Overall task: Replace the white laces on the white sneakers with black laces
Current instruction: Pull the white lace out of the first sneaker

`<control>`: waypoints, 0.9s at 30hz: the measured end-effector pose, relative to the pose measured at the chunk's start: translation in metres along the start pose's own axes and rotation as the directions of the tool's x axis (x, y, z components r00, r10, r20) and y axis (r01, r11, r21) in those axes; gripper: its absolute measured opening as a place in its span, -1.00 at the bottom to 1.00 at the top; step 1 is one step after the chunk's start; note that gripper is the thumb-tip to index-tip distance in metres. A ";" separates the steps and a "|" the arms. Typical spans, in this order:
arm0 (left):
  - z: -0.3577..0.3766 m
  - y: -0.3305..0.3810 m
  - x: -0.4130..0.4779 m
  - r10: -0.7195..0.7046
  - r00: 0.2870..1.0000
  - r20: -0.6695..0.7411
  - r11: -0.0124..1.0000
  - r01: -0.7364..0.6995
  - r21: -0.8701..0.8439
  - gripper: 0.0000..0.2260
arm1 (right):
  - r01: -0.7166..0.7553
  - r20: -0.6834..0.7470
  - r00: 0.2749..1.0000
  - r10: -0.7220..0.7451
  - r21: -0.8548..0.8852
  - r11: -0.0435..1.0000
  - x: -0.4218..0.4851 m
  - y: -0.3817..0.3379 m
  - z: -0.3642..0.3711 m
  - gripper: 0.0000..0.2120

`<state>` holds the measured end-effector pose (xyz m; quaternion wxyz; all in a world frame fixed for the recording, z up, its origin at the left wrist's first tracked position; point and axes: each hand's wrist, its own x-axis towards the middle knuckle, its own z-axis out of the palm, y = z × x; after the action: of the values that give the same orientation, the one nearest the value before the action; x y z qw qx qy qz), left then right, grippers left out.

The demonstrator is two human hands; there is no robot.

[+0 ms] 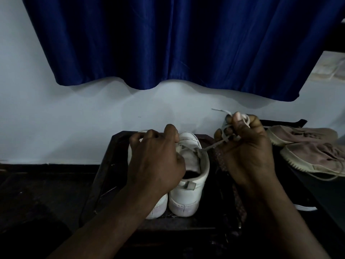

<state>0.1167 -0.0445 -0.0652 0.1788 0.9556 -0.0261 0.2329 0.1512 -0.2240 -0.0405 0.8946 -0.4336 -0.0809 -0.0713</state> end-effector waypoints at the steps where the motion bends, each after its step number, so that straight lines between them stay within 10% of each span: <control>1: 0.000 0.000 0.000 -0.001 1.000 0.005 1.000 0.001 0.006 -0.72 | -0.007 -0.042 0.999 0.008 0.012 1.000 0.003 0.001 -0.004 -0.85; 7: -0.002 0.003 0.000 -0.006 0.998 0.065 0.999 0.003 0.047 -0.64 | 0.099 -0.161 0.971 -0.177 -0.403 0.910 0.005 0.016 -0.014 -0.83; 20: 0.011 0.023 0.024 0.042 0.976 0.214 0.990 -0.069 0.120 -0.75 | 0.086 -0.048 0.993 -0.108 -0.328 0.941 0.000 0.024 -0.015 -0.84; 27: 0.011 0.024 0.023 0.058 0.968 0.242 0.985 -0.096 0.144 -0.76 | 0.350 -0.132 0.912 -0.389 -0.246 0.904 0.004 0.000 -0.024 -0.75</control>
<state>0.1386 -0.0702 -0.0564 0.0906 0.9858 -0.0664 0.1252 0.1571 -0.2432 -0.0541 0.8155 -0.4970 -0.0733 -0.2872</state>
